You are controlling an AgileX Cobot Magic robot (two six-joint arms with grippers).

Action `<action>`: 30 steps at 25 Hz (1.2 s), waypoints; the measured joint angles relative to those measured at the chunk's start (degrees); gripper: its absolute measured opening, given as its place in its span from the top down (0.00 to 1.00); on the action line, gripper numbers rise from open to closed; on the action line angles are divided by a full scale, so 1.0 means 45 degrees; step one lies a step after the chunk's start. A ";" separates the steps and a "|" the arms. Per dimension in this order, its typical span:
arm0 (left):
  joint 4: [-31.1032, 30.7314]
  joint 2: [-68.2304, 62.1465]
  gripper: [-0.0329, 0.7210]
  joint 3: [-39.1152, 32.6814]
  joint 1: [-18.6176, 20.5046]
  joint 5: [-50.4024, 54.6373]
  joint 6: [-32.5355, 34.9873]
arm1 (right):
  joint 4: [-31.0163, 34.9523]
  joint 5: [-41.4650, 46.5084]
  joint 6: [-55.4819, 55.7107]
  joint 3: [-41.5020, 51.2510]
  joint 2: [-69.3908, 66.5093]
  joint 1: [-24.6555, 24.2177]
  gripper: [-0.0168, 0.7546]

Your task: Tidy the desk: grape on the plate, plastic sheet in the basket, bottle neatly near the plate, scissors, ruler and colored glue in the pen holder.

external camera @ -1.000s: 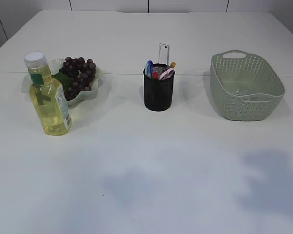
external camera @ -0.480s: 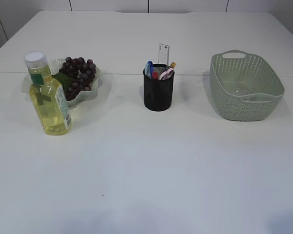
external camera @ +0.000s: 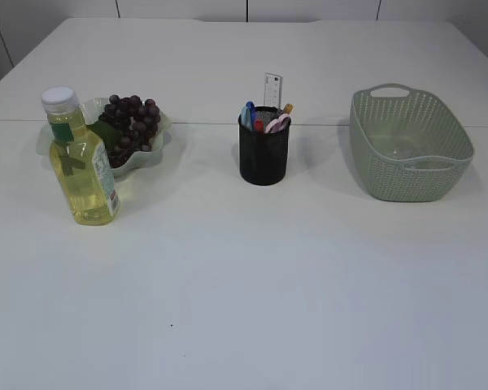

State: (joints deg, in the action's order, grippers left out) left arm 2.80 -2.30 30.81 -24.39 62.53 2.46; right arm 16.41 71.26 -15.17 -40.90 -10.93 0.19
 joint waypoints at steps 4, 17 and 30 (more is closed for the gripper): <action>0.0000 0.0361 0.58 -0.0114 0.0000 0.0082 0.0009 | 0.0000 -0.0019 -0.0428 0.0342 0.0797 0.0000 0.40; 0.0000 0.0361 0.58 -0.0124 0.0000 0.0082 0.0029 | -0.1814 -0.0969 -0.0093 0.2496 0.2655 0.0000 0.40; 0.0000 0.0361 0.58 -0.0124 0.0000 0.0102 0.0029 | -0.4131 -0.1043 0.2902 0.2700 0.2655 0.0000 0.40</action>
State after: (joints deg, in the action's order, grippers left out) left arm 2.80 -0.67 30.25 -24.39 62.98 2.59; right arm -2.18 66.56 -2.11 -28.76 1.02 0.19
